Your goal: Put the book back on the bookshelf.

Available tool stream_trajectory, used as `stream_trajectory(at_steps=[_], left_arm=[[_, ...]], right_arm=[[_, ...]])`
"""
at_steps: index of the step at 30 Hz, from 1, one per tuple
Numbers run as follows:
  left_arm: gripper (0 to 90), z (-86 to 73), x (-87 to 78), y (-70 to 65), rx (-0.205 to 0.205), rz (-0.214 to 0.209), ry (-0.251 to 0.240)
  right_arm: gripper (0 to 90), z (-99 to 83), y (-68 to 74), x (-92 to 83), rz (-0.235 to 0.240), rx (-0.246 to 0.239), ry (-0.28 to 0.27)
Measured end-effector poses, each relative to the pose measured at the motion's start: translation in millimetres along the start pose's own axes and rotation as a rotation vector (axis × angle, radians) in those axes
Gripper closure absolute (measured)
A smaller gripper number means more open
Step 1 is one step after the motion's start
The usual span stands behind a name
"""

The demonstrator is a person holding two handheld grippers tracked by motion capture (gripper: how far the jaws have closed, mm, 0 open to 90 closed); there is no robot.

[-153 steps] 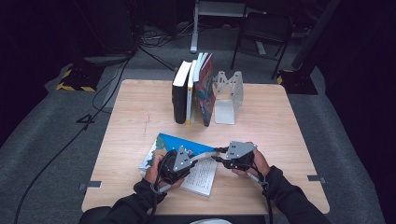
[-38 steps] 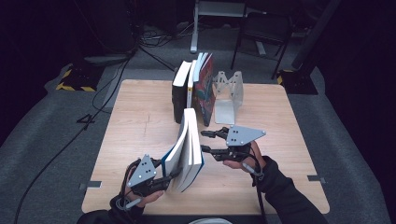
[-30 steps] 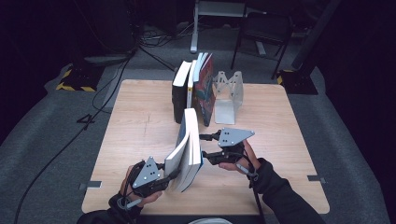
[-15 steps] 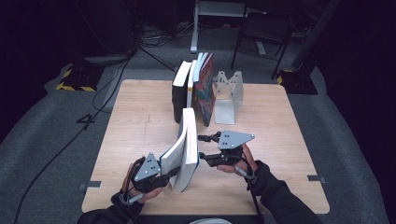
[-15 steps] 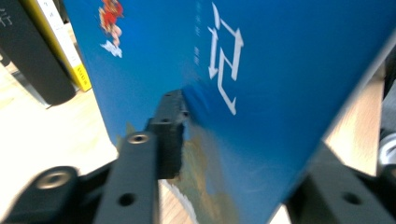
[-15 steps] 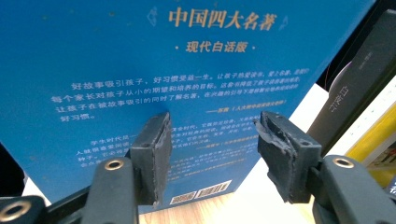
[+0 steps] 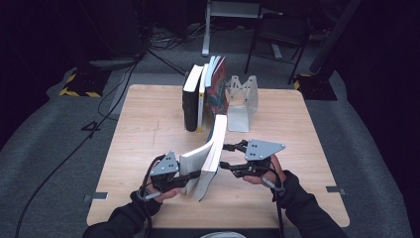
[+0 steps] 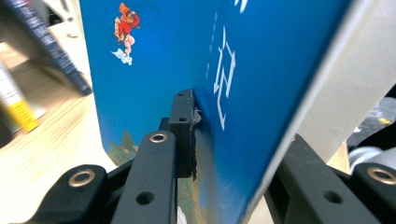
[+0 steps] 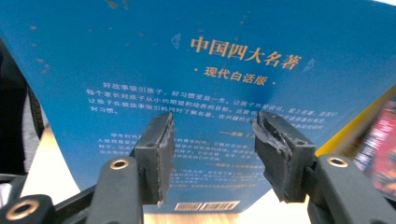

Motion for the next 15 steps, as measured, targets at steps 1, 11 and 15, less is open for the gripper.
stream_trajectory(at_steps=[1, 11, 15], left_arm=[[72.8, 1.0, 4.5, 0.2, -0.003, -0.010, -0.002], [72.4, 6.9, 44.1, -0.3, 0.004, -0.063, -0.011], [69.4, 8.7, 46.1, -0.5, 0.022, -0.058, -0.010]], right_arm=[[47.2, -0.2, -1.2, -3.6, -0.010, 0.000, 0.001], [49.1, -0.8, -8.3, -37.9, -0.106, -0.042, 0.022], [47.2, -3.9, -10.0, -44.3, -0.131, -0.031, 0.013]])
Point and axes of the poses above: each handheld gripper's, and its own axes: x roughly forward along the jaws, z roughly out of its top, y roughly to its left, the point moved 4 cm from there along x, roughly forward along the jaws, and after that the axes turned 15 degrees about -y, right-handed, at the moved point
